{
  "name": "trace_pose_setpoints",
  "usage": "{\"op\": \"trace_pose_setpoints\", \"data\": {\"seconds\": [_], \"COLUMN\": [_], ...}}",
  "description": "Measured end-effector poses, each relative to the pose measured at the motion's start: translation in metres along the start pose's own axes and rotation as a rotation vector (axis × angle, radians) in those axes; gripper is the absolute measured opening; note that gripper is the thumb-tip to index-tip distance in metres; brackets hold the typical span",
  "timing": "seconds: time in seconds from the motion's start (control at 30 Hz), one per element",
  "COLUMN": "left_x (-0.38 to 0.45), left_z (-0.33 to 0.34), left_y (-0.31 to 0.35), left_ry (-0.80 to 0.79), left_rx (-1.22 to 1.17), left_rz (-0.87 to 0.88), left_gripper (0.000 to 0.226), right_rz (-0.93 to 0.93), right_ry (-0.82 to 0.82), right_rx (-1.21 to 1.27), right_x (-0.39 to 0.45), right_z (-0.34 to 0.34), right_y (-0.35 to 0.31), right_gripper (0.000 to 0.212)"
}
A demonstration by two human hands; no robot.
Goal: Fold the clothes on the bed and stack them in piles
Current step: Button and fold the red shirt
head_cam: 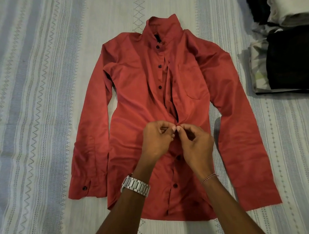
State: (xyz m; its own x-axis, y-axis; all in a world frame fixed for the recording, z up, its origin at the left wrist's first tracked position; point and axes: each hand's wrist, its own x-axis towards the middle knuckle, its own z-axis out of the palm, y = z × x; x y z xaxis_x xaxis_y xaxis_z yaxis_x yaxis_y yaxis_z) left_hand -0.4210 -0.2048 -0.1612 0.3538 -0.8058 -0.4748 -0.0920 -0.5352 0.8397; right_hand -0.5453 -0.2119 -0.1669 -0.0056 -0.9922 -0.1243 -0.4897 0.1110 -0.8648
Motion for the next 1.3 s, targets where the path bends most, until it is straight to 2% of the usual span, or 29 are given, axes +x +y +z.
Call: {"op": "trace_pose_setpoints", "data": {"seconds": [0.23, 0.37, 0.5, 0.6, 0.73, 0.93, 1.07, 1.2, 1.23, 1.3], "left_x": [0.000, 0.002, 0.001, 0.001, 0.005, 0.009, 0.012, 0.009, 0.008, 0.008], "left_z": [0.004, 0.007, 0.007, 0.005, 0.006, 0.008, 0.006, 0.006, 0.005, 0.001], "left_y": [-0.004, -0.011, -0.014, -0.012, -0.013, -0.014, -0.014, -0.018, -0.021, -0.027], "left_ry": [0.062, 0.124, 0.113, 0.070, 0.045, 0.083, 0.015, 0.023, 0.020, 0.010], "left_rx": [-0.101, -0.083, -0.128, -0.175, -0.139, -0.014, 0.027, -0.016, -0.038, -0.018], "left_rz": [-0.046, -0.064, -0.137, -0.172, -0.163, -0.150, -0.130, -0.074, -0.066, -0.062], "left_gripper": [0.008, 0.009, 0.012, 0.017, 0.010, 0.031, 0.031, 0.011, 0.005, 0.018], "right_rz": [0.029, 0.158, 0.297, 0.316, 0.298, 0.292, 0.460, 0.622, 0.638, 0.619], "right_ry": [-0.037, -0.102, -0.141, -0.132, -0.101, -0.116, -0.184, -0.299, -0.314, -0.340], "right_rx": [0.034, 0.158, 0.245, 0.240, 0.181, 0.205, 0.499, 0.694, 0.678, 0.472], "right_x": [-0.002, -0.002, 0.006, 0.009, 0.006, 0.005, 0.006, 0.012, 0.013, 0.015], "right_z": [0.001, 0.002, 0.006, 0.007, 0.013, 0.014, 0.009, 0.002, 0.000, -0.003], "right_y": [-0.001, 0.003, 0.008, 0.009, 0.010, 0.011, 0.011, 0.008, 0.008, 0.011], "right_gripper": [0.012, 0.011, 0.010, 0.009, 0.005, 0.003, 0.007, 0.010, 0.010, 0.014]}}
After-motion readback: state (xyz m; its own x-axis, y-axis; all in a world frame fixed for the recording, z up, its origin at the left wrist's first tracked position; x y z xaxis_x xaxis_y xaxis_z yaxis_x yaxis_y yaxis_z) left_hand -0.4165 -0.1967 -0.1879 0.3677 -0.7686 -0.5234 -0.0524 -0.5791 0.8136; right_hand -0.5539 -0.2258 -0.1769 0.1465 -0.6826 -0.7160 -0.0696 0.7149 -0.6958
